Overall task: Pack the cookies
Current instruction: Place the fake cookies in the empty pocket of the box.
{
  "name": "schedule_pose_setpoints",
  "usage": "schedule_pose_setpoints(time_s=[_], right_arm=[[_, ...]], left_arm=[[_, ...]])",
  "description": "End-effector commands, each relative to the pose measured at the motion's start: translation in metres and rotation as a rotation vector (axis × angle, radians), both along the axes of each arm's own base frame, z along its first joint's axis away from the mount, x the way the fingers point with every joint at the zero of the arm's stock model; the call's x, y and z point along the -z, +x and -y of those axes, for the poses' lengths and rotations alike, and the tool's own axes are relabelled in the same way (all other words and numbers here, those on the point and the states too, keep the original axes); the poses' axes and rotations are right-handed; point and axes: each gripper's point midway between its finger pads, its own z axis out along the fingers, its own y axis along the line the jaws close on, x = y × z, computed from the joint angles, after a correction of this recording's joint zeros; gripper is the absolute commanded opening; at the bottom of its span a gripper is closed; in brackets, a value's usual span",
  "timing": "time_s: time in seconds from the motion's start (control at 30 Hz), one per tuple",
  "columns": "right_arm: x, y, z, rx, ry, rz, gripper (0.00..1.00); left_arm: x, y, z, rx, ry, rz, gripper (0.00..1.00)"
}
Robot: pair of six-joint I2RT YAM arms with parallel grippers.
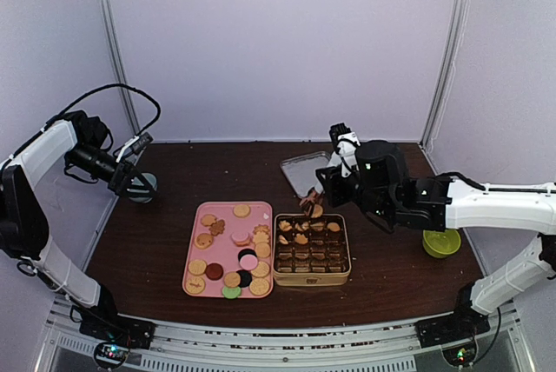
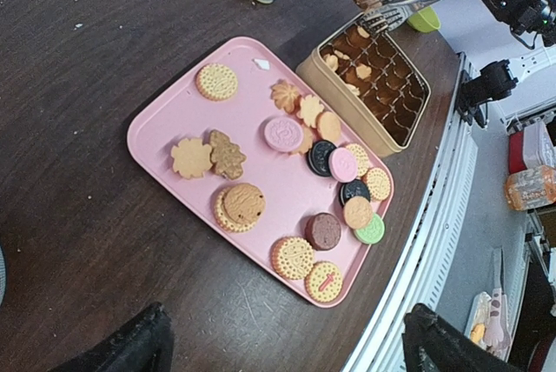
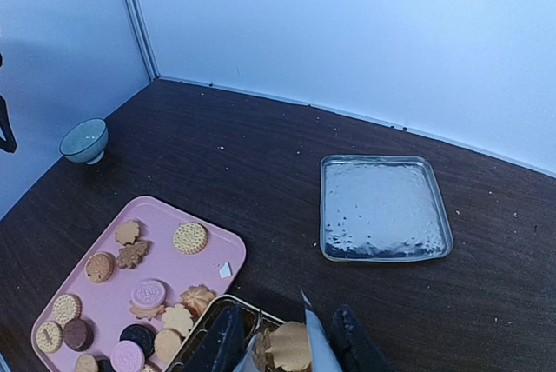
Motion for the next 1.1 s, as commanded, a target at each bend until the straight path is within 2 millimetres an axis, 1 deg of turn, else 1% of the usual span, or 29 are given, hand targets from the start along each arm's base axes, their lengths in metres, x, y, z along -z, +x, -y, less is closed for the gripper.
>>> schedule_pose_setpoints(time_s=[0.0, 0.13, 0.4, 0.5, 0.63, 0.77, 0.9, 0.97, 1.07], right_arm=[[-0.003, 0.005, 0.003, 0.035, 0.022, 0.017, 0.28], [0.005, 0.006, 0.004, 0.041, 0.008, 0.007, 0.28], [0.013, 0.003, 0.009, 0.043, -0.004, -0.009, 0.31], [0.016, 0.002, 0.009, 0.043, -0.007, -0.014, 0.34], [0.020, 0.004, 0.007, 0.045, -0.016, -0.019, 0.41], [0.016, 0.006, 0.004, 0.040, -0.009, -0.011, 0.43], [0.012, 0.008, 0.003, 0.040, -0.008, -0.002, 0.43], [0.007, 0.008, 0.004, 0.040, -0.004, 0.006, 0.42], [0.000, 0.007, 0.007, 0.044, 0.001, 0.020, 0.39]], left_arm=[[-0.008, 0.001, 0.001, 0.007, -0.022, 0.018, 0.95], [-0.007, 0.000, 0.001, 0.011, -0.022, 0.019, 0.95], [-0.006, -0.001, 0.001, 0.014, -0.028, 0.011, 0.95], [-0.005, -0.001, 0.001, 0.016, -0.028, 0.009, 0.95], [-0.005, -0.001, 0.002, 0.015, -0.033, 0.006, 0.95], [-0.005, -0.001, 0.002, 0.016, -0.031, 0.007, 0.95], [-0.006, -0.002, 0.002, 0.017, -0.032, 0.007, 0.94], [-0.005, -0.002, 0.002, 0.018, -0.033, 0.006, 0.95], [-0.005, -0.003, 0.002, 0.019, -0.033, 0.005, 0.95]])
